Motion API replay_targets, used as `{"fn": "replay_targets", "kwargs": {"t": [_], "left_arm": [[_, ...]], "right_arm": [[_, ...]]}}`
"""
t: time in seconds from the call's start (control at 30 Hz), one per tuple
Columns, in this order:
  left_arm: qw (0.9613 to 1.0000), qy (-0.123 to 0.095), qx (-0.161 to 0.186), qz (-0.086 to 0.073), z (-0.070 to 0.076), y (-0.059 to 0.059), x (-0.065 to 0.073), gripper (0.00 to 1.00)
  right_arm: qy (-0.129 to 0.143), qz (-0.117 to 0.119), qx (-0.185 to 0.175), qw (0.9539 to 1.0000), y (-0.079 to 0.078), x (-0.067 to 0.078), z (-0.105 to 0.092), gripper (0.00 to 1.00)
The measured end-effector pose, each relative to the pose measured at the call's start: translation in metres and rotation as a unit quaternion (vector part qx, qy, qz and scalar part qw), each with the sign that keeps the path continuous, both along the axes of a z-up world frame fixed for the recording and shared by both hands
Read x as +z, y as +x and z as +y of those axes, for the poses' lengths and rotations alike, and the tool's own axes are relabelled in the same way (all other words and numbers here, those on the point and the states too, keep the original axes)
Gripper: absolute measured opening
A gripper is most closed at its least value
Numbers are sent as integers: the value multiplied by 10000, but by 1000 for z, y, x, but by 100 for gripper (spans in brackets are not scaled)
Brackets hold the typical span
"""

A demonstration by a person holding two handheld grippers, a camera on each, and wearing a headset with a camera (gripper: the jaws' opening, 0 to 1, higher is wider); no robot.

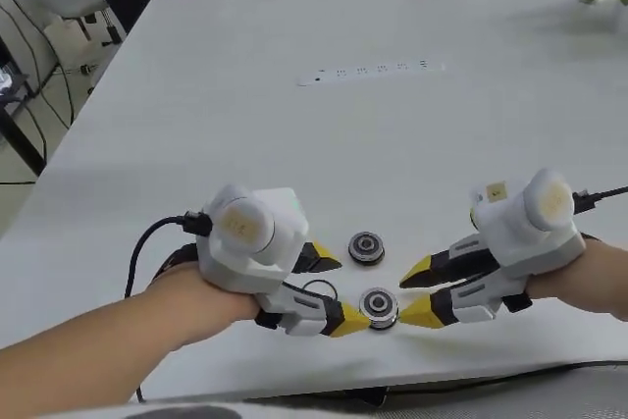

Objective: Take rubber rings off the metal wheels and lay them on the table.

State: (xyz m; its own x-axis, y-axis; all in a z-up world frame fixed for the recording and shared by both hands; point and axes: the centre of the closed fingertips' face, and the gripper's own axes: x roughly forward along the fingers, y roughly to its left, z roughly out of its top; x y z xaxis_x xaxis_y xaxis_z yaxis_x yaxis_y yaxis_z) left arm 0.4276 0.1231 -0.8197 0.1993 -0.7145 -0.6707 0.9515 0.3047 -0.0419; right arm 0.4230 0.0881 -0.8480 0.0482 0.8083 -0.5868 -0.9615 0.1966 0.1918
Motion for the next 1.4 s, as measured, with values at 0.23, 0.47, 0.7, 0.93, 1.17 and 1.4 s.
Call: {"fn": "replay_targets", "kwargs": {"t": [0.23, 0.47, 0.7, 0.93, 1.17, 1.4], "left_arm": [[9999, 69, -142, 71, -7, -7, -9, 36], [9997, 85, -192, 99, -12, -8, -12, 32], [9997, 11, -222, 100, -20, -7, -11, 25], [9994, 98, -324, 56, -25, -8, -17, 19], [9993, 175, -315, -81, -23, -5, -21, 13], [9991, 223, -274, -221, -23, -2, -21, 9]], "right_arm": [[-99, 1, 165, 9998, -6, -6, 4, 21], [-177, -93, 238, 9995, -7, -9, 8, 19], [-243, -151, 196, 9994, -4, -12, 6, 14], [-228, -163, 159, 9995, -4, -12, 6, 13], [-246, -211, 176, 9993, -4, -12, 6, 13], [-290, -252, 196, 9991, -4, -12, 6, 12]]}}
